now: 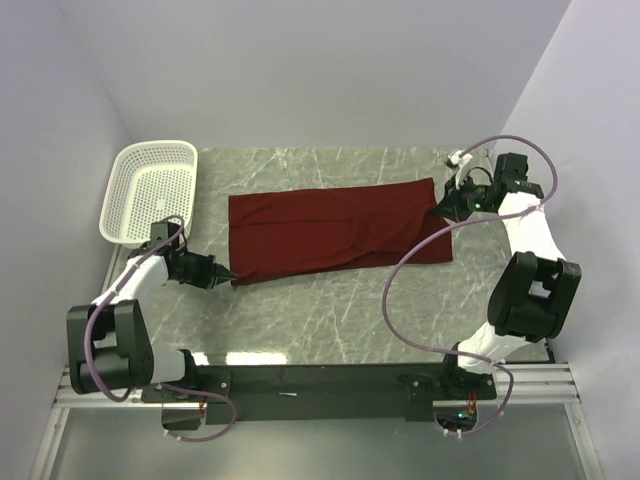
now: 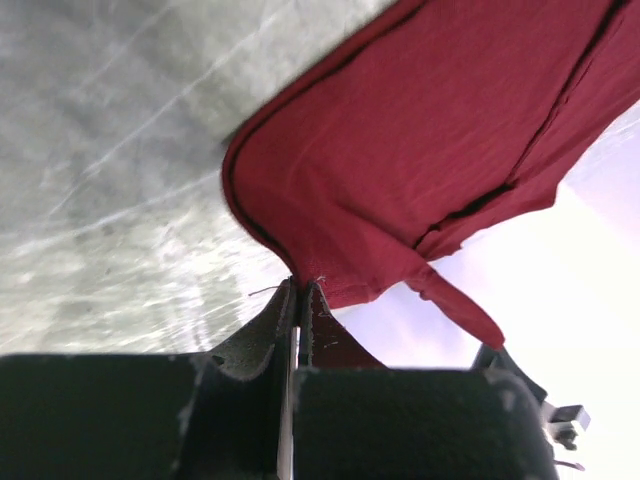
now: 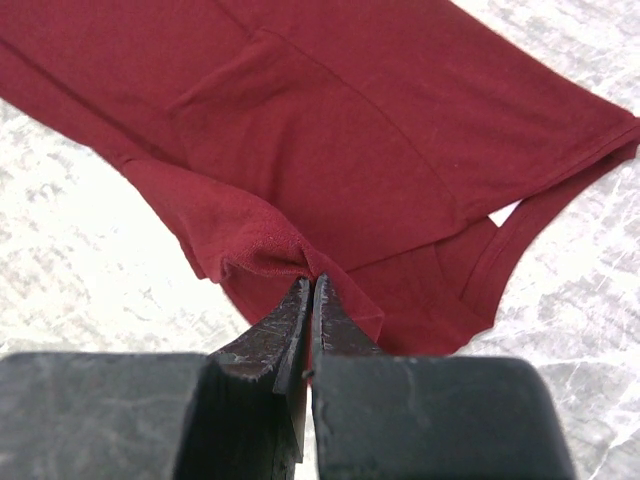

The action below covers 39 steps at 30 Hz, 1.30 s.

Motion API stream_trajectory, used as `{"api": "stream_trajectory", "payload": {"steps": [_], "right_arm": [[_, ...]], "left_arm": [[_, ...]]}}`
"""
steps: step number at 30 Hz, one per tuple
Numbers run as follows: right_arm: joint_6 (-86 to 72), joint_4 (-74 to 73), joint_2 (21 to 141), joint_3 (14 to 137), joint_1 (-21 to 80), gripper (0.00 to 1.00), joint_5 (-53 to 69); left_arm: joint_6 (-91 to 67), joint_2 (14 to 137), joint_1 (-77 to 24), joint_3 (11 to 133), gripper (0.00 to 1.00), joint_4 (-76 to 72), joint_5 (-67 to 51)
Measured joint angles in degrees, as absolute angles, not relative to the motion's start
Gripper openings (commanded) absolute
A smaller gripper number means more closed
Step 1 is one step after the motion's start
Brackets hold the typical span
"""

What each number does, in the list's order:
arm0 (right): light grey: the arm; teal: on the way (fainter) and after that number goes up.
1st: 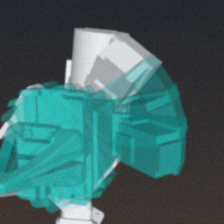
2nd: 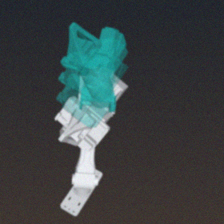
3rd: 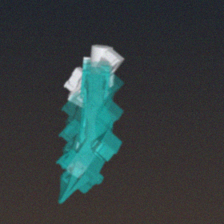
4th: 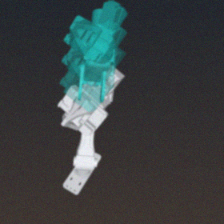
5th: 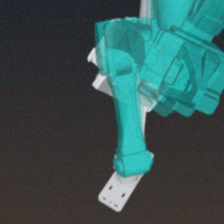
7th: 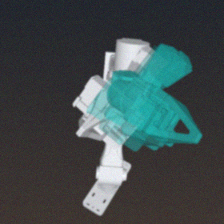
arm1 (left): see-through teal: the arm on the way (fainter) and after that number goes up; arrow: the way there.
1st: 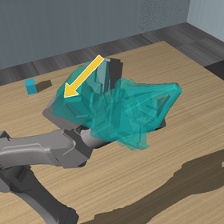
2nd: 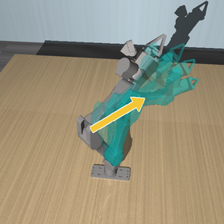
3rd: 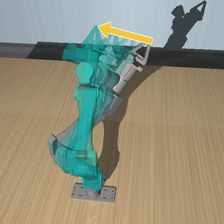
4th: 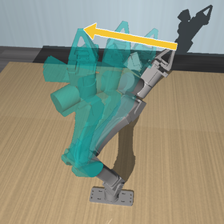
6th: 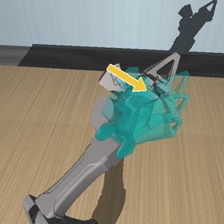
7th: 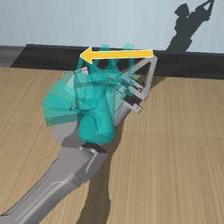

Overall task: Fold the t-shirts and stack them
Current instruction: Fold the tshirt

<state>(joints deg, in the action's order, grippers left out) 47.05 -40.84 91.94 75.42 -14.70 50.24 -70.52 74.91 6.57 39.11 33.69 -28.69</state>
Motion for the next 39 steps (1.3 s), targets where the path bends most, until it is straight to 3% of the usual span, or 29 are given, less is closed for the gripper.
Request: {"api": "stream_trajectory", "payload": {"steps": [39], "right_arm": [[39.86, -36.45, 104.73, 86.28, -10.46, 0.0, 44.99]], "left_arm": [[-71.48, 97.47, 9.72, 50.85, 0.0, 23.75, -32.08]]}}
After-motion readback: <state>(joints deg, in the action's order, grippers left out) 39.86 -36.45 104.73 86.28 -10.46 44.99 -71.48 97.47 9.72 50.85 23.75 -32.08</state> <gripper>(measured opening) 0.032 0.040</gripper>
